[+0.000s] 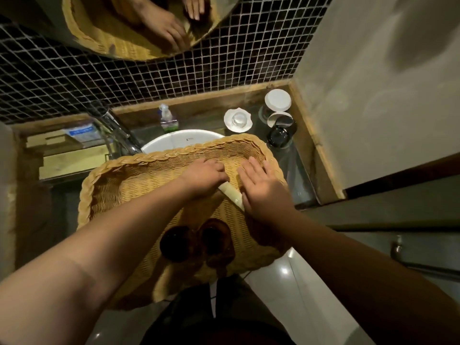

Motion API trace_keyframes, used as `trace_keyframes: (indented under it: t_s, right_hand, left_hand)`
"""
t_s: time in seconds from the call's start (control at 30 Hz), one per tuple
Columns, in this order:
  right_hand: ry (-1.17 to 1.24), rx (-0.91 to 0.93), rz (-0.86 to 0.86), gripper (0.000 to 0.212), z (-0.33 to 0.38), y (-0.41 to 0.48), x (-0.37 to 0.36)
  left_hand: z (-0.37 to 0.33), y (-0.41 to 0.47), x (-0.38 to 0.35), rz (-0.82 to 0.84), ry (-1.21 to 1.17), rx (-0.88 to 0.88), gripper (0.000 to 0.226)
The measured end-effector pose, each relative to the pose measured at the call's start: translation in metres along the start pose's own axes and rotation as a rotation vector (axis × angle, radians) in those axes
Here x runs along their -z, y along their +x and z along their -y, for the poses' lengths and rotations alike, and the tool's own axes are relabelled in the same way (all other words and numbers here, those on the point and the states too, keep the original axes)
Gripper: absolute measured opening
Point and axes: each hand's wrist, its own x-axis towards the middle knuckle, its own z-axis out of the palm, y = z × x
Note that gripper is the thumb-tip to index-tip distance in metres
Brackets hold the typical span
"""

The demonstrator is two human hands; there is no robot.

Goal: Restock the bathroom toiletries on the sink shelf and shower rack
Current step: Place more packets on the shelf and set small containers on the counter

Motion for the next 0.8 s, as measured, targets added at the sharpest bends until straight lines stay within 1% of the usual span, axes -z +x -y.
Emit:
trace_keyframes:
  t_s: [0.07, 0.1, 0.17, 0.2, 0.23, 0.3, 0.37, 0.43, 0.5, 0.57, 0.63, 0.7, 0.8]
  right_hand:
    - [0.038, 0.025, 0.088, 0.075, 0.010, 0.008, 0.002]
    - [0.054, 0.019, 0.139, 0.074, 0.016, 0.013, 0.001]
    - [0.082, -0.018, 0.250, 0.056, 0.027, 0.023, -0.003]
    - [0.081, -0.017, 0.276, 0.048, 0.033, 0.030, -0.007]
    - [0.081, -0.005, 0.291, 0.044, 0.041, 0.035, -0.010]
    - [0.074, 0.046, 0.299, 0.043, 0.055, 0.046, -0.017]
    - [0.058, 0.101, 0.317, 0.044, 0.067, 0.057, -0.024]
    - [0.065, 0.108, 0.330, 0.048, 0.072, 0.066, -0.030]
    - [0.074, 0.116, 0.355, 0.054, 0.070, 0.073, -0.034]
    - [0.060, 0.151, 0.371, 0.063, 0.067, 0.077, -0.037]
    - [0.054, 0.178, 0.356, 0.068, 0.067, 0.080, -0.038]
    - [0.057, 0.181, 0.355, 0.070, 0.067, 0.082, -0.040]
    - [0.065, 0.204, 0.358, 0.073, 0.067, 0.085, -0.040]
  left_hand:
    - [0.012, -0.018, -0.005, 0.033, -0.030, 0.067, 0.042]
    - [0.018, -0.029, -0.009, 0.046, -0.057, 0.117, 0.045]
    - [0.027, -0.054, -0.016, 0.040, -0.152, 0.242, 0.048]
    - [0.030, -0.068, -0.022, 0.024, -0.209, 0.315, 0.049]
    - [0.032, -0.081, -0.028, 0.013, -0.266, 0.384, 0.050]
    - [0.034, -0.106, -0.039, -0.004, -0.359, 0.495, 0.051]
    - [0.034, -0.125, -0.045, -0.023, -0.425, 0.571, 0.050]
    - [0.031, -0.140, -0.049, -0.053, -0.441, 0.614, 0.050]
    - [0.027, -0.152, -0.055, -0.084, -0.397, 0.623, 0.053]
    - [0.024, -0.161, -0.065, -0.160, -0.337, 0.612, 0.052]
    - [0.022, -0.162, -0.076, -0.227, -0.320, 0.639, 0.046]
    - [0.020, -0.158, -0.077, -0.219, -0.326, 0.658, 0.044]
    - [0.022, -0.151, -0.070, -0.166, -0.330, 0.654, 0.048]
